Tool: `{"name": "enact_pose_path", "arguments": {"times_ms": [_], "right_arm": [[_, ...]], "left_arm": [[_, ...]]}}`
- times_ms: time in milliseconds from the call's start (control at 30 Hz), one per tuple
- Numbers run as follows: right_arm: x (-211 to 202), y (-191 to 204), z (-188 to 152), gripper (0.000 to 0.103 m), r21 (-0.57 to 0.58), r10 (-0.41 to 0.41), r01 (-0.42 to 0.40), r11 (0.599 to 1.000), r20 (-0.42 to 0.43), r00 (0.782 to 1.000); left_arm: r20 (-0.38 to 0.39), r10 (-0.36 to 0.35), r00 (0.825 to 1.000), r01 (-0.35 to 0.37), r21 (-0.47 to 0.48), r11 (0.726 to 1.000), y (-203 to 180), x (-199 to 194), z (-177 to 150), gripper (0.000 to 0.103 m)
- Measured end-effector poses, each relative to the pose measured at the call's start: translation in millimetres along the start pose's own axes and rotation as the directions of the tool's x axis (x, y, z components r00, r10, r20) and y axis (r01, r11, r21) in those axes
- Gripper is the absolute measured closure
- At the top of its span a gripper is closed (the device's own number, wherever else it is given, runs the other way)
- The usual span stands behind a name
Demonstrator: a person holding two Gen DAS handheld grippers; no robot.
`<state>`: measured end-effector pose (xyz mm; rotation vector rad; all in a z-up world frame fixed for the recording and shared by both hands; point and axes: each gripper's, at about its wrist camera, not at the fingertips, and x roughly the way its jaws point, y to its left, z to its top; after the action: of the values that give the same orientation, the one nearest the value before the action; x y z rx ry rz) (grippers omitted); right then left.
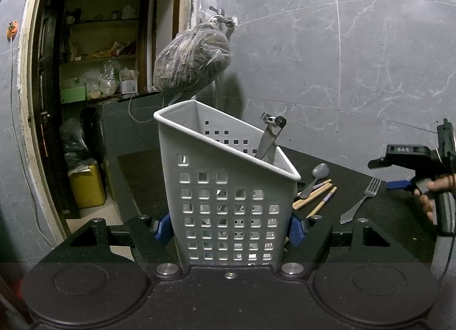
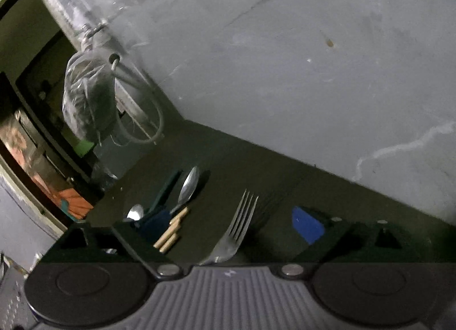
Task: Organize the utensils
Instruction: 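Grasp the silver fork handle with the right tool, then lift the silver fork with the right tool and carry it above the caddy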
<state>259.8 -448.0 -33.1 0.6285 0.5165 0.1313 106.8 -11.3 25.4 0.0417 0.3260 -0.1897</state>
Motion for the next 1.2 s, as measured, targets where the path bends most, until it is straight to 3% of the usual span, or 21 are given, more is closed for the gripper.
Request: {"name": "enact_pose_path", "arguments": {"times_ms": [167,300,600,900,1067,1200], "right_arm": [[21.3,-13.8,14.0,0.018,0.062,0.042,-0.042,0.997,0.005,0.999],[19.9,-16.9,6.6,0.027,0.044,0.058,-0.059,0.997,0.019,0.998],[18.9,-10.2,-6.0,0.086,0.029,0.044,-0.042,0.999,-0.039,0.998],[12.3,-11.9,-9.8,0.096,0.031,0.059,-0.059,0.998,-0.017,0.998],[-2.3,-4.6,-17.0,0.098,0.011,0.071,-0.071,0.997,0.049,0.996],[-21.6,17.1,-29.4,0.098,-0.078,0.054,-0.045,0.996,0.120,0.991]], "left_arm": [[0.000,0.000,1.000,0.000,0.000,1.000,-0.1,0.0,0.1,0.027],[0.000,0.000,1.000,0.000,0.000,1.000,-0.1,-0.1,0.2,0.027],[-0.001,0.000,1.000,0.000,0.000,1.000,-0.1,0.1,0.2,0.027],[0.000,-0.001,1.000,0.001,-0.001,1.000,0.2,-0.3,0.3,0.027],[-0.001,0.000,1.000,0.000,-0.001,1.000,0.1,-0.3,0.4,0.027],[-0.002,-0.001,1.000,0.001,-0.001,1.000,0.3,-0.2,0.3,0.027]]}}
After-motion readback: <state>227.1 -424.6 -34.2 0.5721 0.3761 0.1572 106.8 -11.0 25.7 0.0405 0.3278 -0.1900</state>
